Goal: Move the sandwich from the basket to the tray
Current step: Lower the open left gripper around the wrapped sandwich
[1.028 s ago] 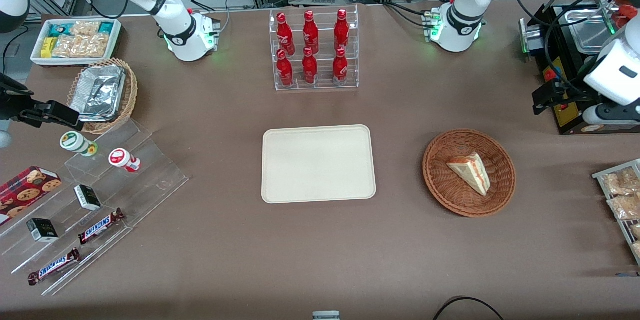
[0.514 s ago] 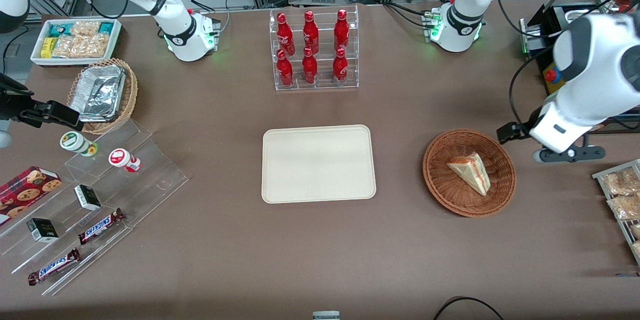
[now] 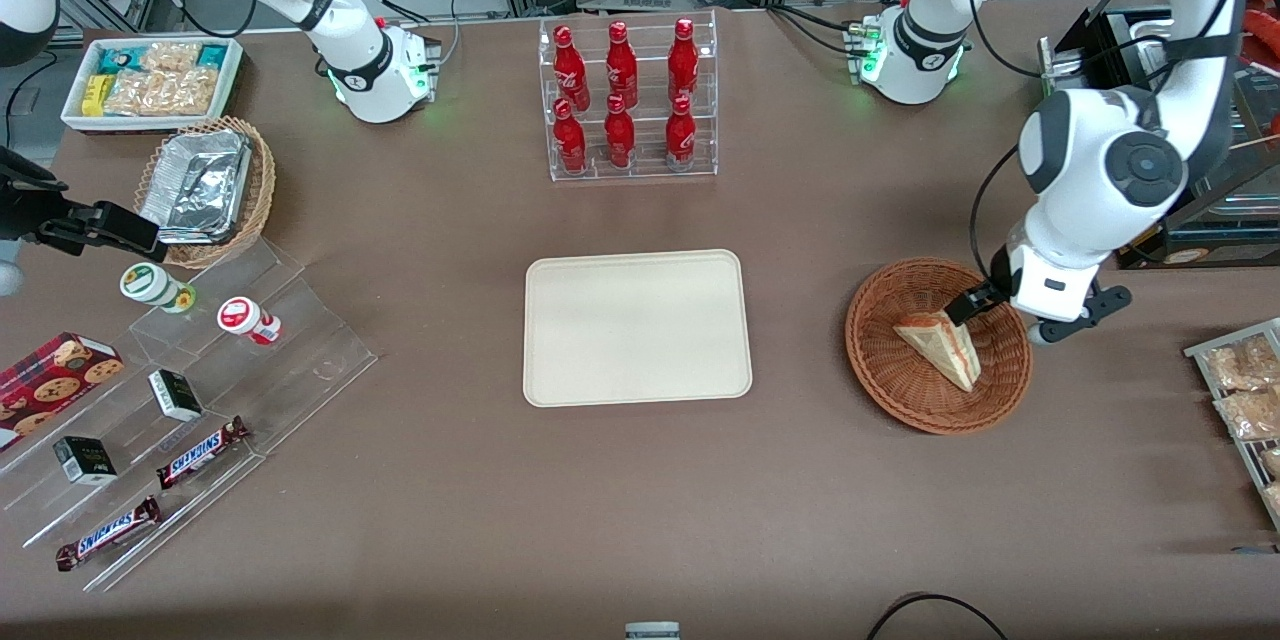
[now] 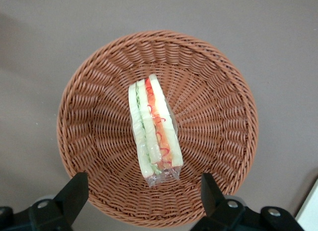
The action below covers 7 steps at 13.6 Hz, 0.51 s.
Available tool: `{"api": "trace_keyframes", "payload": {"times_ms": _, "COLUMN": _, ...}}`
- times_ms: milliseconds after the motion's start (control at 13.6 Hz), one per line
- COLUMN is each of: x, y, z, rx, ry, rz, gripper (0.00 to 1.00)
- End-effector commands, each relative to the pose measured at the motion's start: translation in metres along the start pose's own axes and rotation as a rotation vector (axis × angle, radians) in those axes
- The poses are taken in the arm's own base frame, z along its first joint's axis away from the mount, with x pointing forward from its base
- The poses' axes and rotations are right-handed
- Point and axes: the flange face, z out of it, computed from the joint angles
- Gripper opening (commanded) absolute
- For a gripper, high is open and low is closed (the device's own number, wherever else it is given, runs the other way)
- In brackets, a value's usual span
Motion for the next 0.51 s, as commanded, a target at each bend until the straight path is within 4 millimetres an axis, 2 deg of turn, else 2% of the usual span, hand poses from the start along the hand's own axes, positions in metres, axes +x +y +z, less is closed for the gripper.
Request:
{"api": "trace_keyframes", "payload": {"times_ms": 0, "x": -0.003, "y": -0.002, "z": 0.016, "rx": -0.006, "ry": -0.004, "rz": -0.039, "gripper": 1.0}}
{"api": "trace_keyframes", "payload": {"times_ms": 440, "x": -0.002, "y": -0.001, "z": 0.057, "rx": -0.023, "ry": 0.002, "rz": -0.06, "gripper": 1.0}}
